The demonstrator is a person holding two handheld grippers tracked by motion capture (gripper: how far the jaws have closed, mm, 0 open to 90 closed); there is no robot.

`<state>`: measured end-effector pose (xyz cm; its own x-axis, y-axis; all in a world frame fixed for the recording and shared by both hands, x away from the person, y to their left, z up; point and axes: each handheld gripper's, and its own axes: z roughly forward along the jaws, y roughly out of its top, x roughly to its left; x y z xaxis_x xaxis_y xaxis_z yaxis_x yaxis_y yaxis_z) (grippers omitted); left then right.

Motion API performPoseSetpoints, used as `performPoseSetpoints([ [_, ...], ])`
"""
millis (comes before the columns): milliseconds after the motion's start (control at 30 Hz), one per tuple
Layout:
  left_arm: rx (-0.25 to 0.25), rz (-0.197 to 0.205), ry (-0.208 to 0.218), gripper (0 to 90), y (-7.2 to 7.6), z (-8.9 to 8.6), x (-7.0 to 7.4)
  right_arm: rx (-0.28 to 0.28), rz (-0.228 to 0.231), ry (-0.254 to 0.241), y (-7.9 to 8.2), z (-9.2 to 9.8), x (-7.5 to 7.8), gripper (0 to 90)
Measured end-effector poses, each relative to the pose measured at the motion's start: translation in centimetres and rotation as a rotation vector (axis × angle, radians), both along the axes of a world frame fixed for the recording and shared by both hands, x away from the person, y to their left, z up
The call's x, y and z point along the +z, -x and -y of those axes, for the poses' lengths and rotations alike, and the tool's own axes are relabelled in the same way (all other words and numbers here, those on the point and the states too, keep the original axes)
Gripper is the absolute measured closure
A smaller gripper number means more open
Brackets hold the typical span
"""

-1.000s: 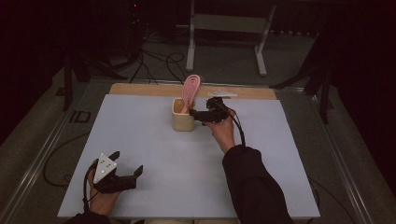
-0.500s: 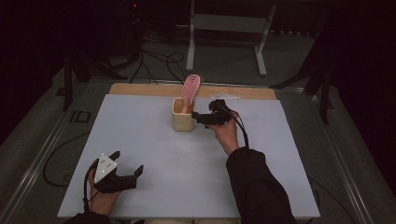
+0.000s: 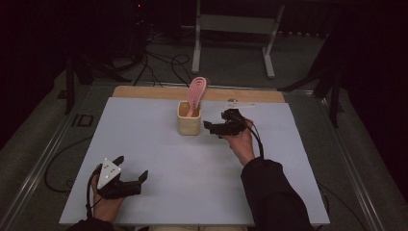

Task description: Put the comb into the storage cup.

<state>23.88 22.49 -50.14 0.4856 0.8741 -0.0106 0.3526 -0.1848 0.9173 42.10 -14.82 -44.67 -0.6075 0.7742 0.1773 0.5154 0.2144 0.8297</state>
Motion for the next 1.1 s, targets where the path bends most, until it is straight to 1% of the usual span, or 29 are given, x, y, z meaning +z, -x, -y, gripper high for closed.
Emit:
performPoseSetpoints([
  [167, 0.0, -0.001, -0.001, 0.9, 0.0, 0.1, 0.0, -0.003, -0.006, 0.003, 0.6, 0.9, -0.2, 11.2],
  [200, -0.001, -0.002, -0.002, 0.9, 0.0, 0.1, 0.0, -0.009, -0.007, -0.009, 0.9, 1.5, -0.3, 11.2],
  [300, 0.0, -0.003, -0.002, 0.9, 0.0, 0.1, -0.1, -0.016, -0.012, -0.021, 1.4, 2.2, -0.5, 11.2],
  [333, 0.0, -0.003, -0.002, 0.9, 0.0, 0.1, -0.1, -0.016, -0.012, -0.021, 1.4, 2.2, -0.5, 11.2],
  [367, -0.001, -0.003, -0.002, 0.9, 0.0, 0.1, -0.1, -0.023, -0.017, -0.033, 1.7, 2.7, -0.6, 11.2],
  [533, -0.001, -0.003, -0.004, 0.8, 0.0, 0.1, -0.1, -0.038, -0.017, -0.033, 2.3, 3.5, -0.9, 10.9],
  [567, 0.0, -0.003, -0.004, 0.8, 0.0, 0.1, -0.1, -0.041, -0.01, -0.03, 2.5, 3.6, -0.9, 10.9],
  [700, 0.001, -0.003, -0.004, 0.8, 0.0, 0.1, -0.1, -0.038, -0.015, -0.018, 3.1, 4.0, -1.1, 10.2],
  [800, 0.005, -0.002, -0.004, 0.8, 0.0, 0.1, -0.1, -0.026, -0.019, -0.005, 3.6, 4.1, -1.1, 10.2],
  [1033, 0.007, -0.002, -0.005, 0.8, 0.0, 0.1, -0.1, -0.009, 0.007, 0.023, 4.6, 4.0, -0.8, 9.9],
  [1100, 0.007, -0.002, -0.003, 0.7, 0.1, 0.1, -0.1, -0.004, 0.007, 0.032, 4.8, 4.0, -0.8, 9.9],
])
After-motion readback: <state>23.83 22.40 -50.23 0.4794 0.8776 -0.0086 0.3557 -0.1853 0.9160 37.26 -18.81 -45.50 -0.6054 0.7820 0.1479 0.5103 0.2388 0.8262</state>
